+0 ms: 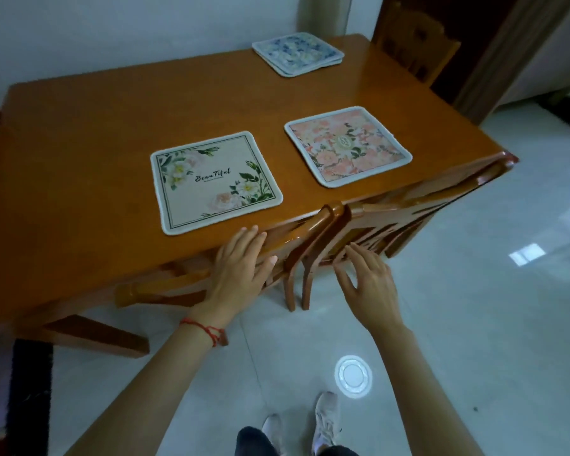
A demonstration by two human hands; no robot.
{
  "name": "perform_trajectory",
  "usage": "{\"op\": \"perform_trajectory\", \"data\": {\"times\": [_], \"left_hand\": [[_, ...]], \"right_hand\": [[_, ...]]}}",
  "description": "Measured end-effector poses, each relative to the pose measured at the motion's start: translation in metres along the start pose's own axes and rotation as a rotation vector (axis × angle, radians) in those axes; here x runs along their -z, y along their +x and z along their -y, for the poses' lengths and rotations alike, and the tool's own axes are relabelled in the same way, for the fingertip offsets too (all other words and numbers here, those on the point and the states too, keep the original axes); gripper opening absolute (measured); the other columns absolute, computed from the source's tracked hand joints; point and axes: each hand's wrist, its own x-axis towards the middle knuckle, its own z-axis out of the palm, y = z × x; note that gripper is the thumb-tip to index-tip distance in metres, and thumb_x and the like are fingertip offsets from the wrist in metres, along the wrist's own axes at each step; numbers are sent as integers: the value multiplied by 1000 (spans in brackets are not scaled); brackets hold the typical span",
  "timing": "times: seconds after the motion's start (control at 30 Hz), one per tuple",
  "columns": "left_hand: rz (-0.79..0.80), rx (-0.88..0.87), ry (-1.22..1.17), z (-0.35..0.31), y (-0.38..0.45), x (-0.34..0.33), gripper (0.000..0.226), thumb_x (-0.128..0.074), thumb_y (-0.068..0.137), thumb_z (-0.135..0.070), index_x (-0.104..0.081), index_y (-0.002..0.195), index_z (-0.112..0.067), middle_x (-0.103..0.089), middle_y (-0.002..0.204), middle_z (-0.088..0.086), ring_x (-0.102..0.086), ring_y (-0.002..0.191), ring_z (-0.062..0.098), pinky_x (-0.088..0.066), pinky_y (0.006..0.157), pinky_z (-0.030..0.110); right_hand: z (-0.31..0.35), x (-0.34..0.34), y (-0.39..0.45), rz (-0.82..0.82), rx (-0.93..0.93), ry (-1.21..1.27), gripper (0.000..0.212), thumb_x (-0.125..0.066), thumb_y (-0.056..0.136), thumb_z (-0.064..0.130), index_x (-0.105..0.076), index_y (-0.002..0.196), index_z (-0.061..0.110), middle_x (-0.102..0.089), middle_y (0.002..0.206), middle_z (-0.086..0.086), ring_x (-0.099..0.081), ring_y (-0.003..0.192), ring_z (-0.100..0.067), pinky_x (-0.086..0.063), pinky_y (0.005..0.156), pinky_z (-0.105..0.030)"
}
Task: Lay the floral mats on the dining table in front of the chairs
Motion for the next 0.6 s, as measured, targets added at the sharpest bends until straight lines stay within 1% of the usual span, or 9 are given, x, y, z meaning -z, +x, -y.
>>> {"op": "perform_trajectory", "data": {"times": [0.07, 0.1, 0.17, 0.27, 0.37, 0.43, 0.5, 0.6], "left_hand": [[12, -70, -2, -16, 2, -9, 81, -12, 84, -65, -42, 137, -11, -37, 146, 8, -26, 138, 25, -13, 110, 36], [24, -106, 5, -25, 4, -14, 84, -9, 85, -67, -44, 136, -10, -40, 145, 9, -28, 137, 27, -13, 109, 35], [59, -186, 26, -44, 8, -25, 84, -4, 87, -65, -46, 133, -9, -43, 142, 11, -32, 135, 29, -14, 107, 36], [93, -278, 33, -76, 11, -45, 79, -11, 89, -63, -46, 133, -8, -44, 142, 12, -33, 135, 29, -15, 106, 35], [158, -359, 59, -114, 12, -65, 73, -18, 88, -57, -43, 135, -8, -42, 143, 11, -31, 136, 28, -17, 107, 35], [187, -420, 128, -140, 12, -79, 65, -24, 89, -49, -48, 132, -6, -48, 137, 14, -40, 131, 31, -27, 106, 41], [204, -474, 193, -168, 11, -95, 60, -28, 90, -45, -56, 124, -4, -57, 127, 15, -51, 121, 33, -38, 99, 47], [233, -559, 219, -214, 9, -121, 63, -21, 94, -47, -59, 119, -3, -61, 121, 15, -57, 114, 33, -44, 93, 48]], "right_hand": [[-16, 7, -15, -16, -47, -6, 48, -46, 89, 38, -55, 125, 8, -57, 130, -11, -52, 120, -29, -39, 101, -44], [-24, 10, -22, -29, -65, -10, 48, -46, 89, 39, -56, 124, 8, -57, 129, -11, -52, 120, -29, -40, 100, -44], [-43, 17, -37, -59, -106, -27, 49, -41, 90, 42, -58, 120, 7, -60, 125, -11, -55, 117, -29, -43, 97, -43], [-72, 31, -59, -119, -163, -63, 52, -38, 89, 42, -59, 120, 6, -63, 120, -13, -59, 111, -31, -45, 93, -42], [-103, 46, -81, -152, -236, -87, 52, -37, 89, 42, -59, 120, 6, -63, 120, -13, -59, 111, -32, -45, 93, -43], [-127, 56, -96, -160, -288, -107, 56, -34, 90, 45, -58, 121, 6, -62, 122, -13, -58, 113, -32, -45, 93, -45], [-155, 65, -113, -182, -318, -138, 60, -29, 93, 48, -59, 120, 5, -63, 121, -14, -59, 111, -32, -46, 92, -44], [-196, 82, -135, -197, -376, -141, 68, -18, 95, 52, -60, 119, 4, -64, 119, -13, -60, 109, -32, -47, 91, -44]]}}
